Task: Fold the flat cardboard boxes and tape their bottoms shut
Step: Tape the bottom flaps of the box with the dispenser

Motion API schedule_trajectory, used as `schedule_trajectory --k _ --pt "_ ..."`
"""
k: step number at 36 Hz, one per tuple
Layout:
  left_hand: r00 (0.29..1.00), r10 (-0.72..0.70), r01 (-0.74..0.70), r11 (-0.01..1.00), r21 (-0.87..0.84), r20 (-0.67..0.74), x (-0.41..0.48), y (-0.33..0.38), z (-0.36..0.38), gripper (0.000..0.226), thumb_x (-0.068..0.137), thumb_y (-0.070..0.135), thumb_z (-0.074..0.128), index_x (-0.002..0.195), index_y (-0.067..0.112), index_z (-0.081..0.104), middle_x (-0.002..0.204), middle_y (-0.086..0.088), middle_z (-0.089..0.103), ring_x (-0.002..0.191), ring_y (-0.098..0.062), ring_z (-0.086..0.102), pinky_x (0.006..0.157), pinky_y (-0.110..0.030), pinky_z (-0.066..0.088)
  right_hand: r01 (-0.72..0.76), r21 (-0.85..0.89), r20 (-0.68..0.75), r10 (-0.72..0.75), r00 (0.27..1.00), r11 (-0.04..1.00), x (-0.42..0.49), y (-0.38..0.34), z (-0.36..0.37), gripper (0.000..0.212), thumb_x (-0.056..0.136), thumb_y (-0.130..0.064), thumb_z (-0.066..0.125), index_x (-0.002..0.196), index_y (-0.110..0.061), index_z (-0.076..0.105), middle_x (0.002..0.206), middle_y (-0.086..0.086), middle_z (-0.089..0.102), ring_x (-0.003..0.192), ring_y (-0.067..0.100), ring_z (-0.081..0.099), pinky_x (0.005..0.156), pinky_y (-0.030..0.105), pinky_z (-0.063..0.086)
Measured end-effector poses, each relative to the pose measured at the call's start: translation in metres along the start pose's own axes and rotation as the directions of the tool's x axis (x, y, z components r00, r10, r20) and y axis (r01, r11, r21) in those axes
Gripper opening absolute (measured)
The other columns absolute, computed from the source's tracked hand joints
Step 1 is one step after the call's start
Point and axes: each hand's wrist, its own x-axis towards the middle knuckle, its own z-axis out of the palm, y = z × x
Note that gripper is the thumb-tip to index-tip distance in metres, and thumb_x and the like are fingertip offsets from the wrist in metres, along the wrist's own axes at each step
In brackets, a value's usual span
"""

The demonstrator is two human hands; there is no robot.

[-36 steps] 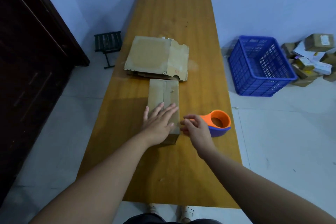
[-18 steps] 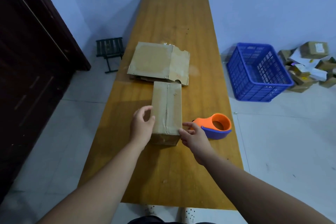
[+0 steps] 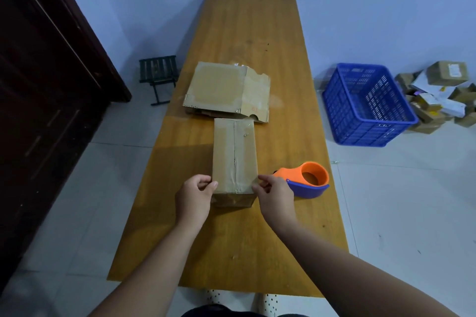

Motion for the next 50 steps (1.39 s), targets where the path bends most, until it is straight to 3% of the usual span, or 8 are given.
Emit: schedule_trajectory --k 7,11,14,19,22,30,36,50 --pt "0.999 -0.024 0.023 0.999 0.027 0.023 0.002 -0.001 -0.001 0.026 0.090 0.026 0.062 0.109 0.008 0.066 0.101 -0.003 0.066 0.084 -0.010 0.056 0.061 -0.011 0.038 -0.018 0.025 0.028 0.017 0.999 1.000 0.001 -0.006 -0.005 0.038 0.092 -0.019 0.063 0.128 -0.012 0.059 0.114 0.002 0.065 0.097 0.009 0.058 0.086 0.022 0.048" --pt "0.998 -0.037 0.039 0.998 -0.053 0.044 0.006 -0.003 -0.005 0.021 0.090 0.024 0.063 0.108 0.013 0.066 0.098 0.001 0.066 0.090 -0.015 0.064 0.072 -0.023 0.051 0.037 -0.026 0.143 -0.033 0.989 0.999 0.005 -0.007 -0.015 0.045 0.093 -0.020 0.061 0.137 -0.021 0.050 0.120 0.000 0.063 0.094 0.007 0.058 0.085 0.023 0.050" --pt "0.992 0.044 -0.033 0.995 -0.096 0.118 0.006 -0.004 -0.013 0.027 0.094 0.018 0.056 0.121 0.020 0.060 0.114 -0.001 0.066 0.101 -0.016 0.064 0.088 -0.033 0.053 0.155 -0.150 0.255 -0.114 0.960 0.976 0.011 -0.008 -0.025 0.052 0.095 -0.021 0.057 0.142 -0.034 0.040 0.130 0.000 0.054 0.102 0.009 0.057 0.093 0.030 0.050" --pt "0.935 0.247 -0.278 0.956 0.091 0.253 0.002 -0.004 -0.019 0.045 0.096 0.008 0.050 0.136 0.027 0.049 0.131 0.000 0.057 0.117 -0.013 0.056 0.090 -0.019 0.044 0.443 -0.389 0.432 -0.265 0.862 0.808 0.019 0.000 -0.036 0.055 0.097 -0.007 0.047 0.145 -0.031 0.038 0.152 0.005 0.027 0.131 0.021 0.042 0.101 0.026 0.041" --pt "0.908 0.325 -0.374 0.913 0.163 0.266 0.004 -0.007 -0.021 0.044 0.094 0.007 0.054 0.134 0.025 0.052 0.129 -0.002 0.058 0.112 -0.013 0.057 0.091 -0.016 0.043 0.569 -0.438 0.503 -0.334 0.797 0.696 0.023 0.007 -0.042 0.061 0.095 -0.014 0.053 0.148 -0.034 0.031 0.160 -0.002 0.006 0.141 0.021 0.029 0.109 0.032 0.038" --pt "0.832 0.458 -0.546 0.778 0.312 0.314 0.010 -0.004 -0.018 0.041 0.093 0.012 0.057 0.133 0.014 0.053 0.126 -0.006 0.058 0.109 -0.017 0.056 0.087 -0.016 0.042 0.677 -0.427 0.551 -0.421 0.721 0.600 0.024 0.011 -0.047 0.067 0.094 -0.024 0.058 0.151 -0.029 0.023 0.159 -0.007 0.016 0.144 0.014 0.022 0.114 0.031 0.030" --pt "0.806 0.498 -0.590 0.715 0.373 0.320 0.014 -0.013 -0.019 0.037 0.094 0.012 0.055 0.130 0.011 0.055 0.150 0.001 0.035 0.127 -0.016 0.045 0.096 -0.022 0.041 0.745 -0.428 0.622 -0.431 0.654 0.512 0.034 0.012 -0.048 0.071 0.094 -0.019 0.055 0.152 -0.031 0.016 0.160 -0.008 0.010 0.146 0.011 0.011 0.116 0.029 0.023" --pt "0.777 0.522 -0.626 0.698 0.347 0.352 0.025 -0.027 -0.018 0.038 0.089 0.011 0.062 0.126 0.005 0.056 0.142 -0.004 0.047 0.127 -0.019 0.048 0.100 -0.023 0.037 0.802 -0.416 0.582 -0.552 0.597 0.429 0.041 0.005 -0.039 0.055 0.095 -0.036 0.055 0.146 -0.025 0.036 0.154 0.000 0.031 0.143 0.015 0.026 0.112 0.032 0.033"
